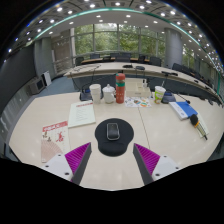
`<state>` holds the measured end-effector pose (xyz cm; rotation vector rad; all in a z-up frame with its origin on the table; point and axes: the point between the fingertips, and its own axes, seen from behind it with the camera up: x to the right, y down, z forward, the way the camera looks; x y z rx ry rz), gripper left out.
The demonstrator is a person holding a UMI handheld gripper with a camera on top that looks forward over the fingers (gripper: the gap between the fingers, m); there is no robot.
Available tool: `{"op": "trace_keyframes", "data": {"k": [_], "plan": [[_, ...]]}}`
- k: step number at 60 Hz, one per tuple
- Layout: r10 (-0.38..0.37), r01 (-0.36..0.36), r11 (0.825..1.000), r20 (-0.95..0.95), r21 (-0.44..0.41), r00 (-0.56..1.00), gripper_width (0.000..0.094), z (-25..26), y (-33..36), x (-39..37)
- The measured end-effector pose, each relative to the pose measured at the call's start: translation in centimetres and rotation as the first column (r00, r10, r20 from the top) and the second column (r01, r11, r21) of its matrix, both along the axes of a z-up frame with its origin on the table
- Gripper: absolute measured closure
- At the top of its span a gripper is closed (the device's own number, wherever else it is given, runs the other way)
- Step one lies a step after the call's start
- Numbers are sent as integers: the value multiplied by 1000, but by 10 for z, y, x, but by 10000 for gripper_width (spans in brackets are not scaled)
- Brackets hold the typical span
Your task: Arrange mouse
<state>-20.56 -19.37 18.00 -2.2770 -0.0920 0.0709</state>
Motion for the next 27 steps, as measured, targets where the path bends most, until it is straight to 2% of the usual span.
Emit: {"op": "trace_keyframes", "data": {"k": [14, 27], "plan": [[-12, 12, 1000, 18, 17, 1000, 80, 15, -61, 6], [4, -6, 999, 53, 43, 999, 78, 23, -84, 9]]}}
